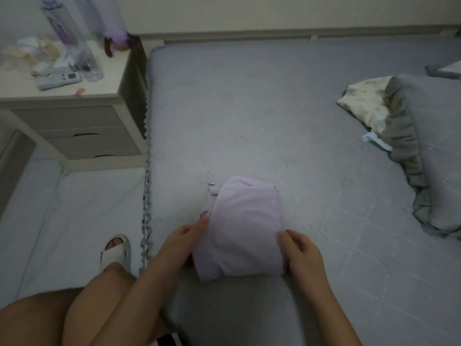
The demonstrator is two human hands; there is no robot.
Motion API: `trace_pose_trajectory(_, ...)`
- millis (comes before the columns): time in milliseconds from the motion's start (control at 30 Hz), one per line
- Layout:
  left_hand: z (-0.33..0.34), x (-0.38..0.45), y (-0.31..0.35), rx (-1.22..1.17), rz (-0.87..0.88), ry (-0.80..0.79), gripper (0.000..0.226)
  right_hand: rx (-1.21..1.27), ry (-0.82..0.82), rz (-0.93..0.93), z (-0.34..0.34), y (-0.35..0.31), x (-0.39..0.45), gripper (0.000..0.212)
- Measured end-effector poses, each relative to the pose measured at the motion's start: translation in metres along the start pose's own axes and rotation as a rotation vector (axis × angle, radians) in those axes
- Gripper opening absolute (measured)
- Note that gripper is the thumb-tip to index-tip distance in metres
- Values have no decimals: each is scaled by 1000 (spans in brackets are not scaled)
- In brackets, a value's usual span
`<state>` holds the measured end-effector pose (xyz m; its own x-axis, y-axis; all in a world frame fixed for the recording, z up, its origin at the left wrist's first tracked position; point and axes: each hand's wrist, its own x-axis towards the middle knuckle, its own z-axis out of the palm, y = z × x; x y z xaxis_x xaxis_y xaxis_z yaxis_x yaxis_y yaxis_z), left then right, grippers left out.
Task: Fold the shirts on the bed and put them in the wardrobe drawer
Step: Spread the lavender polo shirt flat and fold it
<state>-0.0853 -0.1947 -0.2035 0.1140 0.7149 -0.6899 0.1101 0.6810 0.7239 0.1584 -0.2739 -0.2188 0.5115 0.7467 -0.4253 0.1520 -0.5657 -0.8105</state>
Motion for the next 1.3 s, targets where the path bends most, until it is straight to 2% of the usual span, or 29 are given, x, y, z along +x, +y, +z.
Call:
trace_pose_trajectory(133, 9, -1, 6, -82, -101, -51, 42, 72, -141, 174, 9, -34, 19, 39)
trace_pose_trajectory(200, 8, -7, 11, -122, -176, -53, 42, 194, -255, 279, 11, -44, 20, 38)
trace_pose_trajectory(233, 6, -12, 11, -138, -197, -55, 43, 202, -299, 276, 12, -44, 19, 38)
trace_pose_trajectory(367, -6, -40, 0, -226, -194, -54, 38, 275, -382, 138, 19, -45, 1, 22)
trace_pose_trajectory(467, -23, -65, -5, -321, -133, -70, 33, 261, -439, 24, 30, -59, -20, 23)
trace_pose_trajectory(600, -67, -102, -1, -433, 31, -41, 57, 189, -535, -157, 51, -99, -48, 34)
trace_pose_trajectory(733, -140, -127, 8, -494, 228, 77, 62, 166, -693, -273, 109, -152, -79, 43)
trace_pose_trajectory(833, -214, -133, 26, -561, 305, 177, 65, 134, -762, -307, 180, -204, -99, 45)
trace_pose_trajectory(1000, -336, -195, 84, -688, 281, 333, 56, 70, -923, -290, 285, -334, -178, 49)
trace_pose_trajectory(1067, -374, -252, 115, -748, 286, 380, 50, 66, -1055, -263, 301, -392, -226, 46)
trace_pose_trajectory(1133, -400, -318, 147, -821, 286, 429, 53, 70, -1154, -222, 302, -448, -275, 46)
trace_pose_trajectory(1300, -417, -468, 211, -938, 335, 550, 54, 48, -1319, -119, 289, -557, -377, 45)
